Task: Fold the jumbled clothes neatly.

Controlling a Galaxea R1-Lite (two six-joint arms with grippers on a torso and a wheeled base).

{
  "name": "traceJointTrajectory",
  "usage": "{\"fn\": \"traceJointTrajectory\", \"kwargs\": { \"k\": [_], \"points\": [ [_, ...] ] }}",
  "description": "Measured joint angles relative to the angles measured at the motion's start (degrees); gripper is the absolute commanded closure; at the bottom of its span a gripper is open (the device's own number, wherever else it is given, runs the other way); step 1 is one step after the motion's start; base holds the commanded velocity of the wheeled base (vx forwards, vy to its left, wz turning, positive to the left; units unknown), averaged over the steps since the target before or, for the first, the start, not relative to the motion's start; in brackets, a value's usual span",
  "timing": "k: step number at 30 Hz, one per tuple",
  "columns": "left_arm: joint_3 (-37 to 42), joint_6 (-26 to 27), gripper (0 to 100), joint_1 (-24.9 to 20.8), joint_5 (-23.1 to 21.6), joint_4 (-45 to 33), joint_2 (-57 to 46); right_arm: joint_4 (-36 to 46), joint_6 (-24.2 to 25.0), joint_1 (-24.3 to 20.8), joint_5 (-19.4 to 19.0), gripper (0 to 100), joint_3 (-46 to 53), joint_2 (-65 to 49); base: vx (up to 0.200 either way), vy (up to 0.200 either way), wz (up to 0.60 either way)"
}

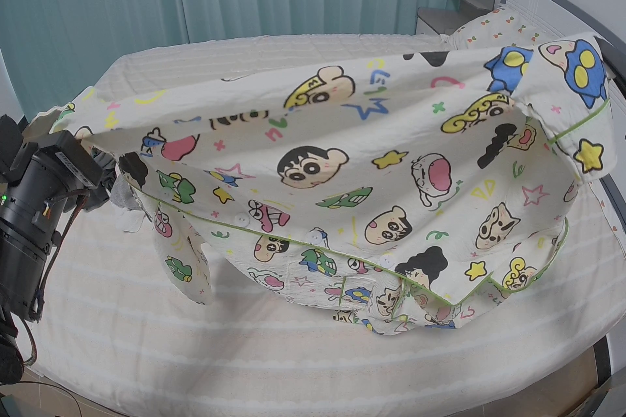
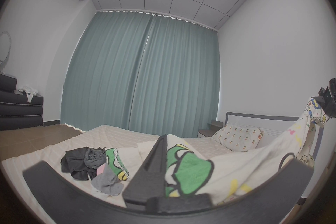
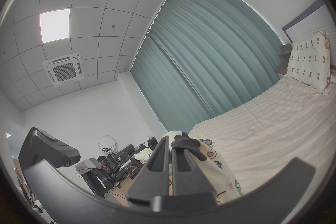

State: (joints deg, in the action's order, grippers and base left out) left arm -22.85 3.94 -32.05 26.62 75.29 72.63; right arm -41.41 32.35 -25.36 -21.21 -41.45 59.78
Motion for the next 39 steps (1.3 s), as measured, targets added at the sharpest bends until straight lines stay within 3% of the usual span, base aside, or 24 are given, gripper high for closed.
{"fn": "traceJointTrajectory", "kwargs": {
  "k": [22, 31, 39],
  "points": [
    [0.0, 0.0, 100, 0.0, -0.1, 0.0, -0.2, 2.0, 0.0, 0.0, -0.7, 100, -4.2, 1.4, 0.0, -0.2, 0.0],
    [0.4, 0.0, 100, 0.0, -0.1, 0.0, -0.2, 2.0, -0.1, 0.1, -0.6, 100, -3.3, 1.4, 0.0, 0.0, 0.0],
    [2.2, 0.0, 100, 0.0, -0.1, 0.0, -0.3, 2.0, -0.1, 0.1, -0.6, 100, -1.8, 0.6, -0.2, 0.0, 0.0]
  ]
}}
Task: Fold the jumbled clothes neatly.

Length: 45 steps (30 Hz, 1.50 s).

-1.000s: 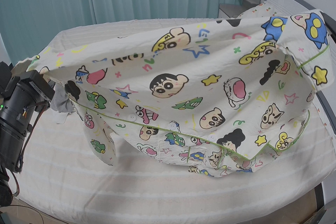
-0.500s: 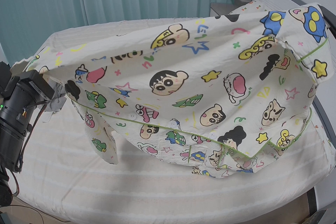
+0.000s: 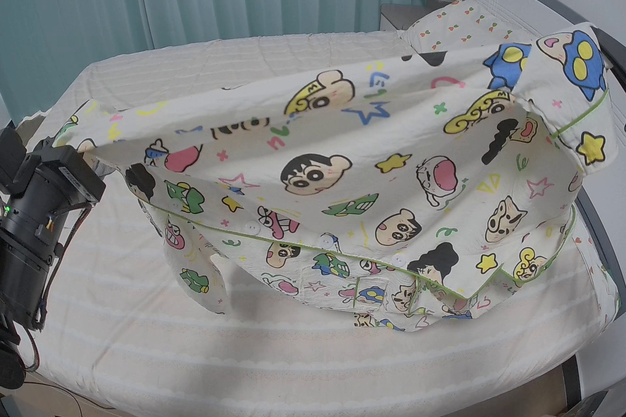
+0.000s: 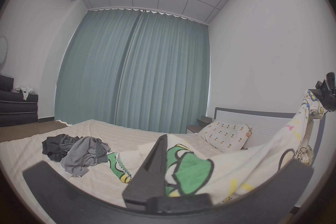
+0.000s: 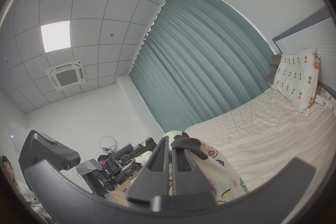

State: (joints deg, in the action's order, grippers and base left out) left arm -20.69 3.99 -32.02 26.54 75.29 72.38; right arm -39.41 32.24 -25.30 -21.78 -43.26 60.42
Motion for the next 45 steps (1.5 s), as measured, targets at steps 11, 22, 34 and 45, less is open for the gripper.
{"fn": "traceJointTrajectory", "kwargs": {
  "k": [11, 22, 34, 45],
  "points": [
    [1.0, 0.0, 100, -0.1, 0.0, 0.0, -0.6, 0.0, -0.2, -0.1, -0.1, 100, 2.0, -2.7, -0.127, 0.0, 0.0],
    [5.4, 0.0, 100, -0.7, 0.0, -0.2, -6.3, 0.1, -0.1, -0.2, -5.4, 100, 3.9, -9.1, 0.0, 0.0, 0.0],
    [10.0, -0.4, 100, -2.7, 0.0, -13.5, -12.5, 5.3, 0.0, 1.1, -5.8, 100, 4.4, -10.6, 0.0, 0.0, 0.0],
    [7.7, -5.4, 100, 0.2, 0.2, -15.0, -1.2, 5.1, -0.2, 5.7, -6.0, 100, 4.6, -1.0, 0.091, 0.0, 0.0]
  ]
}}
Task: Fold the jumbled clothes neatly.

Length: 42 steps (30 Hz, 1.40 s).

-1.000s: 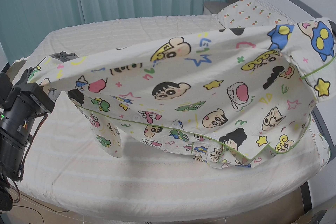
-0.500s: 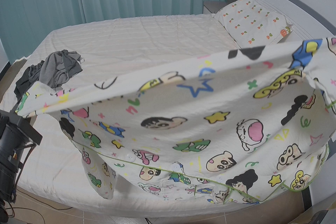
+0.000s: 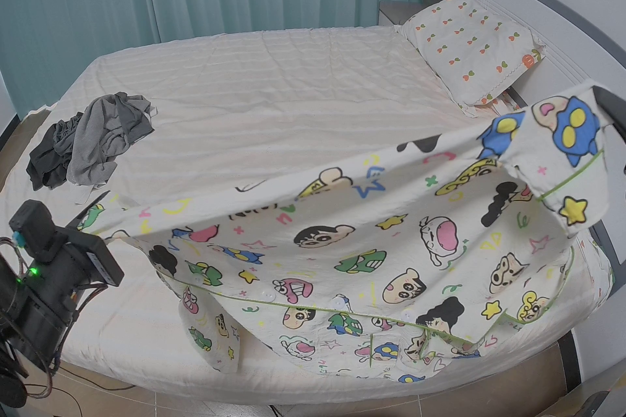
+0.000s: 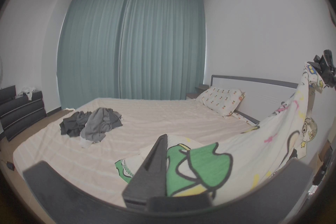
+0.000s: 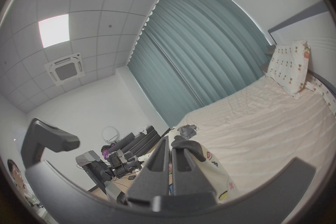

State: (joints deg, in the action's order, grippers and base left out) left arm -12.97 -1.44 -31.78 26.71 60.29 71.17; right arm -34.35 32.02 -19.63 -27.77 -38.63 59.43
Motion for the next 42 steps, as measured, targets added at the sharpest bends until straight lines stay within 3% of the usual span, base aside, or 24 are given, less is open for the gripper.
{"fn": "traceJointTrajectory", "kwargs": {
  "k": [7, 11, 19, 29, 41, 42],
  "points": [
    [-3.5, -2.3, 100, 1.2, 0.0, 0.0, 11.7, -2.6, -0.1, 3.0, 0.0, 100, 0.3, 9.7, 0.2, 0.0, 0.0],
    [-5.9, -3.7, 100, 2.0, 0.1, 0.0, 18.8, -6.0, -0.1, 5.0, 0.0, 100, 0.8, 16.2, 0.0, 0.0, 0.0],
    [-13.0, -9.7, 100, 3.3, 0.5, 0.0, 32.3, -18.7, 0.0, 7.3, 0.3, 100, 2.3, 31.3, 0.0, 0.0, 0.0],
    [-26.4, -11.7, 100, 6.8, 0.7, 0.1, 49.0, -31.1, 0.0, 8.9, 1.9, 100, -1.9, 51.8, 0.0, 0.0, 0.0],
    [-43.3, -20.9, 100, 11.5, 0.9, -0.2, 63.9, -33.1, -0.2, 7.3, 14.2, 100, -21.2, 70.5, 0.0, 0.0, 0.0],
    [-44.4, -21.8, 0, 12.1, 0.8, -0.2, 64.9, -33.0, -0.3, 6.9, 14.7, 0, -22.3, 71.7, 0.0, 0.0, 0.0]
  ]
}}
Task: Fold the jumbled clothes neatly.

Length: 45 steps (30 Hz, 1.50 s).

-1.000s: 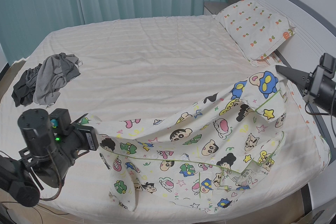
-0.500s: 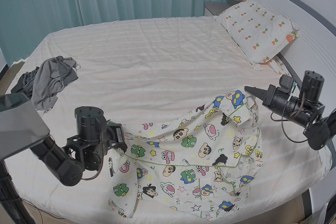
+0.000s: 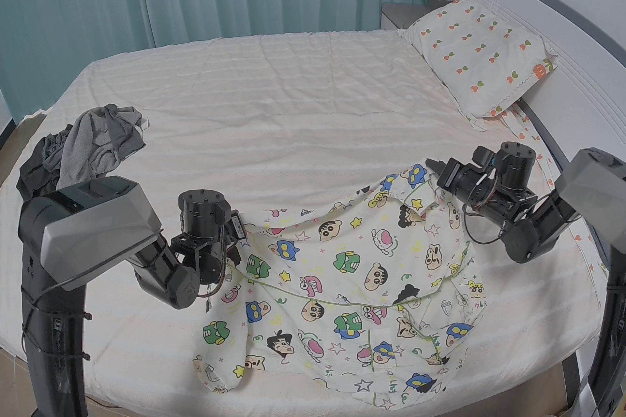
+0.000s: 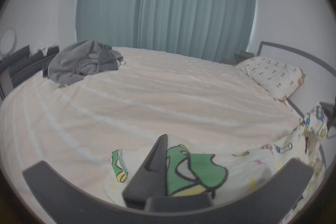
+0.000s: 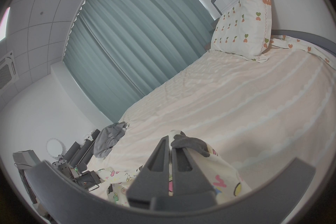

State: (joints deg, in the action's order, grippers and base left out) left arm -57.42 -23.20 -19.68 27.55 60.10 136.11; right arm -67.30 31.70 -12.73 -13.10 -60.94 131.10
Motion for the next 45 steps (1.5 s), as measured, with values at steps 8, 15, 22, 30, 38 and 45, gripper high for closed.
{"fn": "traceJointTrajectory", "kwargs": {
  "k": [8, 15, 22, 30, 38, 45],
  "points": [
    [-5.3, -1.3, 0, 4.6, 0.0, 0.0, 4.8, 3.9, -0.2, -0.7, 2.4, 0, -7.8, 6.8, 0.0, 0.0, 0.0],
    [-7.7, -4.6, 0, 8.4, 0.0, 0.3, 5.2, 4.2, 6.5, 0.7, 10.9, 0, -12.1, 8.4, 0.0, 0.0, 0.0],
    [-8.7, -5.4, 0, 11.5, 0.0, 0.3, 2.4, 4.7, 12.3, 2.7, 8.2, 0, -10.0, 6.3, 0.0, 0.0, 0.0],
    [-9.1, -5.4, 0, 15.7, -0.1, 0.1, 0.5, 6.5, 18.2, 6.5, -0.7, 0, -5.1, 2.5, 0.0, 0.0, 0.0],
    [0.3, -6.7, 0, 17.5, -2.8, 0.1, -4.9, 6.8, 19.5, 11.1, -1.2, 0, -2.3, 0.2, 0.0, 0.0, 0.0],
    [13.3, -11.5, 0, 17.8, -11.7, 0.0, -15.1, 6.3, 14.9, 15.8, -8.3, 0, 9.5, -4.3, 0.0, 0.0, 0.0]
  ]
}}
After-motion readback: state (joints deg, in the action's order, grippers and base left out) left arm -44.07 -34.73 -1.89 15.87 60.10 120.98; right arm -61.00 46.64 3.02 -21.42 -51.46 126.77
